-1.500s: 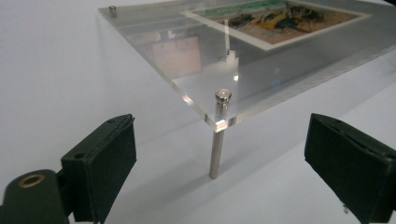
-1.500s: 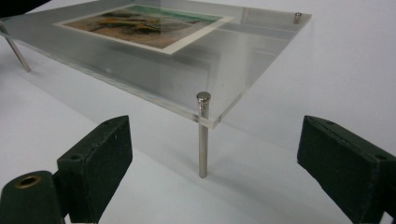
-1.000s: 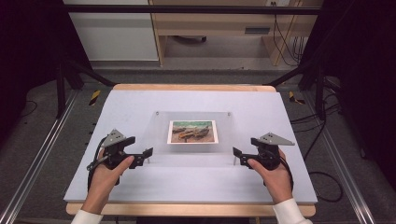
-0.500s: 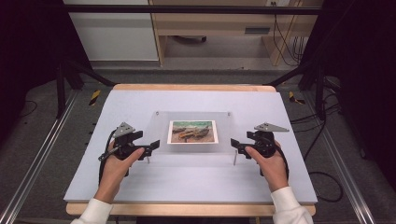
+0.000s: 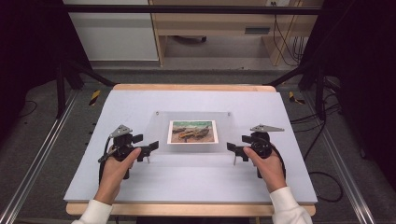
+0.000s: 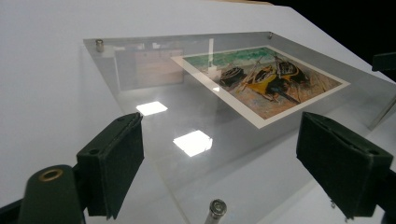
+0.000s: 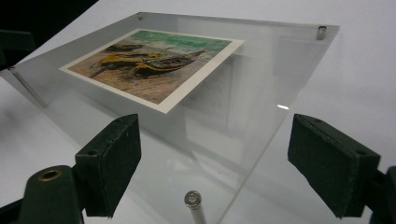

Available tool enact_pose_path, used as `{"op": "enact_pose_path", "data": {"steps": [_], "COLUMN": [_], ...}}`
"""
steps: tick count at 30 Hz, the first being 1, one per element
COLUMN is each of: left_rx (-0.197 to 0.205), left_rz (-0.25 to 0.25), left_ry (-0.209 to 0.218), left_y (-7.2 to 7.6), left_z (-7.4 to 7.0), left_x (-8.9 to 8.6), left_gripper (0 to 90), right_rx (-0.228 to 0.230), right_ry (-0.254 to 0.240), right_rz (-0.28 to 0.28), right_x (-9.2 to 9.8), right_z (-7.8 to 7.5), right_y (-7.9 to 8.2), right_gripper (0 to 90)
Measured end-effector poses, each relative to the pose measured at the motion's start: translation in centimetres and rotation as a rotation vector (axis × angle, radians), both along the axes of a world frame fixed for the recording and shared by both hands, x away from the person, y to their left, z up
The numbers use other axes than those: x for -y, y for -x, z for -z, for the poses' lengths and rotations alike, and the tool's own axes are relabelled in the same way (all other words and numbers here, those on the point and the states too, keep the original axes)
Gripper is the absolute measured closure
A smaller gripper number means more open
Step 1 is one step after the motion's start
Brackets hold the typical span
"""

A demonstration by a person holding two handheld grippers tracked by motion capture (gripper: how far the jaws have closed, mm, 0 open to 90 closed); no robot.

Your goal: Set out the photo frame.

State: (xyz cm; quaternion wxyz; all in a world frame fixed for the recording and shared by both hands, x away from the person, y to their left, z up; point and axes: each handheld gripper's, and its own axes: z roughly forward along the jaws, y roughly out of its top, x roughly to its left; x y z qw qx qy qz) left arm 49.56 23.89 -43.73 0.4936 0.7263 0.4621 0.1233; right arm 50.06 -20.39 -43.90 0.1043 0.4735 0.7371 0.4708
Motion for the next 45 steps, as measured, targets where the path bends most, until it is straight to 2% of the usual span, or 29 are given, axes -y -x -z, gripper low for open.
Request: {"op": "enact_pose_path", "data": {"steps": [4,11,15,19,24,34,45], "left_rx": [-0.034,-0.049,-0.050,-0.068,-0.068,-0.085,-0.093], "left_rz": [0.010,0.005,-0.009,-0.009,-0.014,-0.018,-0.021], "left_ry": [0.018,0.016,-0.002,-0.029,-0.039,-0.021,-0.014], "left_y": [0.0,-0.2,-0.2,-0.3,-0.3,-0.3,-0.4], "left_z": [0.1,0.3,0.5,0.9,1.1,1.3,1.3], "left_x": [0.2,0.3,0.3,0.4,0.5,0.3,0.3], "left_gripper": [14.1,14.1,16.5,17.8,19.5,20.0,19.9], "right_rx": [-0.019,-0.033,-0.041,-0.045,-0.049,-0.064,-0.115], "right_ry": [-0.006,-0.003,0.002,0.005,-0.001,-0.029,-0.075], "right_rz": [-0.010,-0.022,-0.025,-0.030,-0.029,-0.026,-0.009], "right_x": [-0.1,-0.3,-0.5,-0.5,-0.5,-0.5,-0.4], "right_z": [0.2,0.6,0.8,0.9,1.0,1.2,1.5], "right_y": [0.0,0.0,-0.1,-0.1,-0.1,-0.1,-0.1], "right_gripper": [17.1,16.8,16.8,16.9,17.1,16.7,16.1]}}
